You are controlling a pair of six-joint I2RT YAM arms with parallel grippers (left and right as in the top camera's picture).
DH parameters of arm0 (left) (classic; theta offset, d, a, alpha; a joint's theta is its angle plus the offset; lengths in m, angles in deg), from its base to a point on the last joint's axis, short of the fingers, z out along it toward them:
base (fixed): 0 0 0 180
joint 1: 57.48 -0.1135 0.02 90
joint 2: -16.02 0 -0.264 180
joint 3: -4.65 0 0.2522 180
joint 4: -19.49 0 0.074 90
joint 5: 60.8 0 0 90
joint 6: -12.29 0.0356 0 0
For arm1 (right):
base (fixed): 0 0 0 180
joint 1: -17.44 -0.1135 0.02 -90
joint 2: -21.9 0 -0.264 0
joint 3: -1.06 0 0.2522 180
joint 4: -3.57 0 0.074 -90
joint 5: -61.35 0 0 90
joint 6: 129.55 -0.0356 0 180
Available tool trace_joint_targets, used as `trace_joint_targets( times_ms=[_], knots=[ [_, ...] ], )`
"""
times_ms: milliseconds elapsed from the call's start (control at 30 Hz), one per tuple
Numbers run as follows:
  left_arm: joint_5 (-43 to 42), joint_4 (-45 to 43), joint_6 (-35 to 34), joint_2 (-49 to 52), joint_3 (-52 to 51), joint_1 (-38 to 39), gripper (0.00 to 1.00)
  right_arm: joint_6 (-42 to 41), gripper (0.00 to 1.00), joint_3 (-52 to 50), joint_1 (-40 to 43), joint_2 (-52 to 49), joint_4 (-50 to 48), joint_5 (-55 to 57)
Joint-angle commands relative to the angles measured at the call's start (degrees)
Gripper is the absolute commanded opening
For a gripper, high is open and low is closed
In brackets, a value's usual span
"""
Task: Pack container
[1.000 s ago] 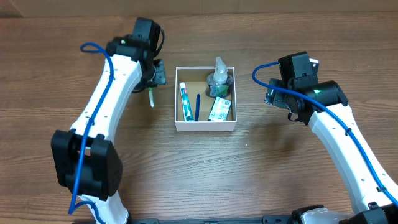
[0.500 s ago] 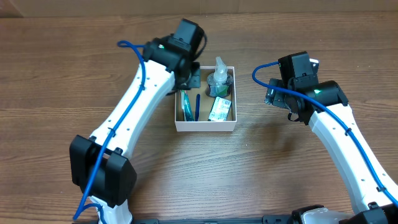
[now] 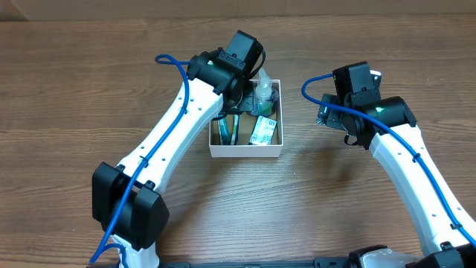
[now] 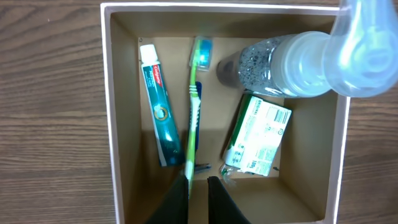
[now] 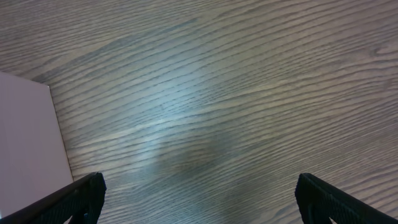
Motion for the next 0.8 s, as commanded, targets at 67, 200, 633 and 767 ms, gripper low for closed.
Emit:
trace_joint_targets(
  times_ms=[67, 200, 633, 767],
  knots=[
    [-0.7, -0.3, -1.4, 3.0, 1.0, 0.2, 0.15, -0.3, 1.0, 1.2, 0.2, 1.0, -0.3, 0.8],
    [1.2, -0.5, -1.4, 2.8, 1.1, -0.6, 0.31, -0.3, 1.0, 1.2, 0.2, 1.0, -0.3, 0.8],
    [2.6, 4.3, 1.0, -2.4, 1.3, -16.4, 0.85, -0.3, 1.0, 1.2, 0.2, 1.0, -0.3, 0.8],
    [2.5, 6.4, 1.0, -2.4, 1.3, -21.6, 1.0, -0.3, 1.0, 1.2, 0.2, 1.0, -0.3, 0.8]
  ],
)
